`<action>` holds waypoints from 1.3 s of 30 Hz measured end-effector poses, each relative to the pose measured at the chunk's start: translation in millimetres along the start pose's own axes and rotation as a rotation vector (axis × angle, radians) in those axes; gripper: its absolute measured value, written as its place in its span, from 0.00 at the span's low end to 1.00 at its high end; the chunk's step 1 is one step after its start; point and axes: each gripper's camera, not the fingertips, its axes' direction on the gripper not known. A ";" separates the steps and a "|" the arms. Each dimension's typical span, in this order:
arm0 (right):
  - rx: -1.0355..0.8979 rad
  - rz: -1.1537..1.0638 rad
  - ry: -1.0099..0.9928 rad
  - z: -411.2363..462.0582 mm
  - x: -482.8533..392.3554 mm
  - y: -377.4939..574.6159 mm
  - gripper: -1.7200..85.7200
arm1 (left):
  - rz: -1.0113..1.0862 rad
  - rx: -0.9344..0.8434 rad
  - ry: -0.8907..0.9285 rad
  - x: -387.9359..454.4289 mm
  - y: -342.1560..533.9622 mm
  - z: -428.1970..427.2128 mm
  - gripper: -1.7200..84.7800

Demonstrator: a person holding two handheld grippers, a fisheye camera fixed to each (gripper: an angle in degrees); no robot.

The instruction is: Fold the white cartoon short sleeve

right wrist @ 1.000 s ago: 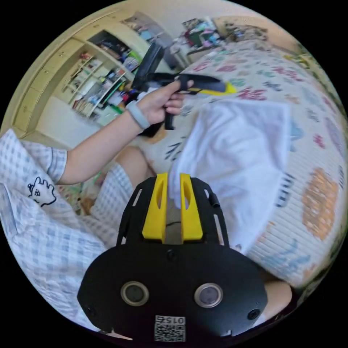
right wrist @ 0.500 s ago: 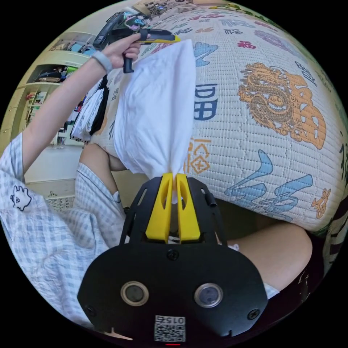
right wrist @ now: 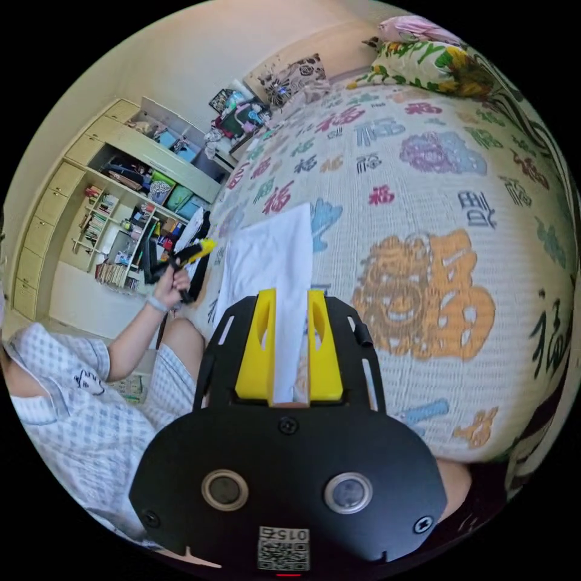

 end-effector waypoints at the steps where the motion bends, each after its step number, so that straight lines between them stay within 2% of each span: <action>1: 0.014 -0.001 0.000 6.5 6.9 -21.4 0.12 | -0.055 0.016 0.022 -17.5 6.9 -7.6 0.15; 6: -0.070 0.039 -0.029 58.7 32.9 -106.1 0.12 | -0.140 0.053 0.108 -52.2 2.7 -5.9 0.15; 9: -0.149 0.080 -0.056 88.2 42.5 -142.7 0.12 | -0.156 0.003 0.172 -60.6 -14.3 7.6 0.14; 12: -0.224 0.088 -0.044 103.0 48.9 -162.4 0.10 | -0.131 -0.146 0.186 -68.2 -32.1 19.2 0.06; 16: -0.236 0.100 -0.130 86.1 70.5 -173.3 0.05 | -0.124 -0.133 0.221 -89.4 -43.5 -7.2 0.02; 19: -0.207 0.049 -0.211 67.7 75.8 -175.2 0.06 | -0.084 -0.109 0.264 -97.8 -40.3 -33.9 0.03; 25: -0.153 0.003 -0.367 32.1 102.3 -173.2 0.12 | -0.059 -0.062 0.230 -133.2 -22.6 -106.0 0.13; 28: -0.196 -0.029 -0.424 37.2 108.9 -177.4 0.14 | -0.062 -0.118 0.285 -151.7 -23.0 -109.9 0.16; 34: -0.299 -0.107 -0.566 67.9 91.7 -197.2 0.15 | -0.029 -0.116 0.456 -167.6 -31.3 -105.1 0.15; 39: -0.353 -0.168 -0.617 78.8 70.7 -206.7 0.13 | 0.012 -0.181 0.515 -164.3 -38.1 -104.1 0.14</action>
